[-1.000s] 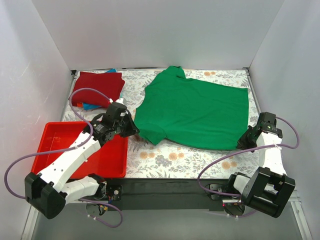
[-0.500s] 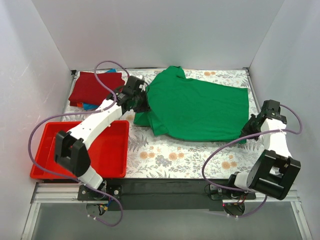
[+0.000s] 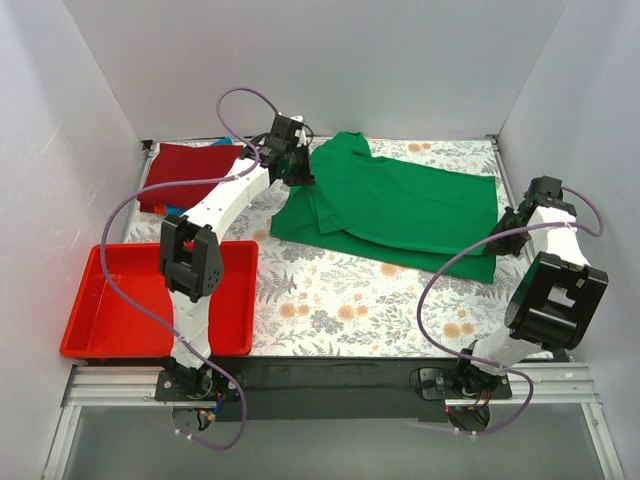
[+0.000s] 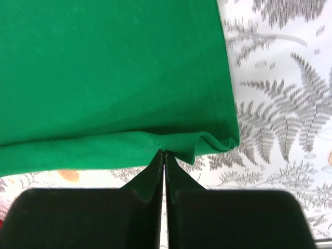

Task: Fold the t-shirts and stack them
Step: Fold the tshirt

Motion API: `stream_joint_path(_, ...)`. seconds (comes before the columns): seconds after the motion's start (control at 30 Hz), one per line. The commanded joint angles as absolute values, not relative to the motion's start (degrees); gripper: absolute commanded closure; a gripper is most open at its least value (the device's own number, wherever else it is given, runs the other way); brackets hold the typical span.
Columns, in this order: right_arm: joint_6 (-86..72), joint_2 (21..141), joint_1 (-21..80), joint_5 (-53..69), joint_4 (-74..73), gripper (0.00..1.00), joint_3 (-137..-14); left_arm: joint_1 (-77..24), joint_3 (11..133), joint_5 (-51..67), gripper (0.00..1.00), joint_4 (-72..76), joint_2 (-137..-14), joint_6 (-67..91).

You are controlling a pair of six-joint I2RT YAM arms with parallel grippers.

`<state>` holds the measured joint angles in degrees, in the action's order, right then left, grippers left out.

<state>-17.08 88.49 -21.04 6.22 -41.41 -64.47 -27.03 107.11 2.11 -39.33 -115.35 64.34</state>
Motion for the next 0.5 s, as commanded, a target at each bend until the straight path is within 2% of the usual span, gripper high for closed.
stream_joint_path(0.0,-16.2,92.0,-21.4,6.5,-39.9,0.99,-69.4,-26.2,113.5,3.4,1.00,-41.1,-118.9,62.1)
stream_joint_path(0.27,-16.0,98.3,-21.4,7.6,-39.9,0.99,-74.3,-24.9,122.8,3.3,1.00,-42.3,-126.3,60.8)
stream_joint_path(0.47,-16.1,101.1,-21.4,7.6,-39.8,0.99,-75.9,-23.8,122.9,4.4,1.00,-41.3,-129.1,60.1)
